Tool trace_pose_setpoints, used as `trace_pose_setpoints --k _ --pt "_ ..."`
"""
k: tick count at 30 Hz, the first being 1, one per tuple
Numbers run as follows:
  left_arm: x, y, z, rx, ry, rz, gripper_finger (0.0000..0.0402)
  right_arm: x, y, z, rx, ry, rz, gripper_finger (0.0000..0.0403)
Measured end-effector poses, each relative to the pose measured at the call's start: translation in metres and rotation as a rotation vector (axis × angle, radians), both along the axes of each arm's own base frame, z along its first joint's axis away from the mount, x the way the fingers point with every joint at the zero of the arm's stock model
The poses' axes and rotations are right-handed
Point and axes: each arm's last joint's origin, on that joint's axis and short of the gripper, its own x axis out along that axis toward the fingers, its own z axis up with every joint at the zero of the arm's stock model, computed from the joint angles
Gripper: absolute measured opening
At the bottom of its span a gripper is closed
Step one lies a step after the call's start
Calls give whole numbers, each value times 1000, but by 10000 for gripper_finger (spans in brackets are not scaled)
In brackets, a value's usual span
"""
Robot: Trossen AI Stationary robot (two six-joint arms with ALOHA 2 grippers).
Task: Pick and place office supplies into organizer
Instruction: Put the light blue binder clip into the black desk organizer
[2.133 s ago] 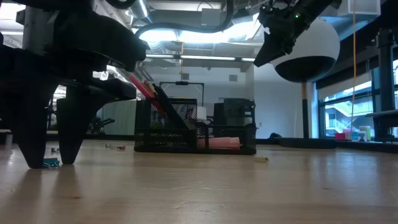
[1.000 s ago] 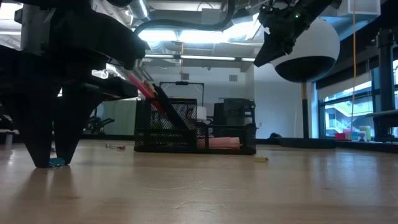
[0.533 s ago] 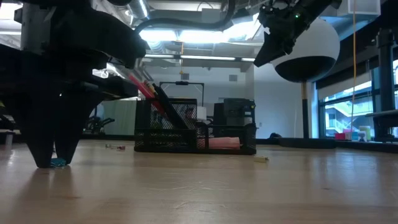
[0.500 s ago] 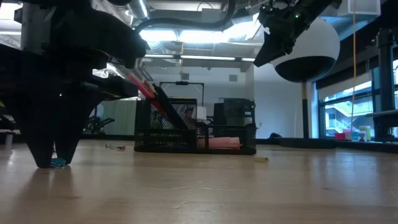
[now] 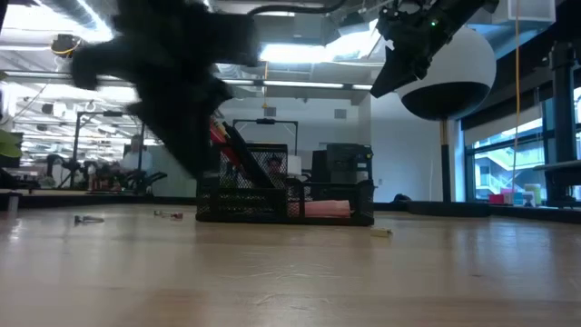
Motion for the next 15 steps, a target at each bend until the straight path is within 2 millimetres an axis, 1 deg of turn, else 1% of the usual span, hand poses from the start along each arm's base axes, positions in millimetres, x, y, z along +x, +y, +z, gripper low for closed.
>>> trace_pose_setpoints --k 4,8,15 --pt "8 20 4 57 -57 97 64 0 0 0 1 0 -1 122" --pt "12 37 4 62 -65 158 64 0 0 0 2 -1 -2 122" --pt "16 55 5 89 -92 275 64 0 0 0 0 0 0 122"
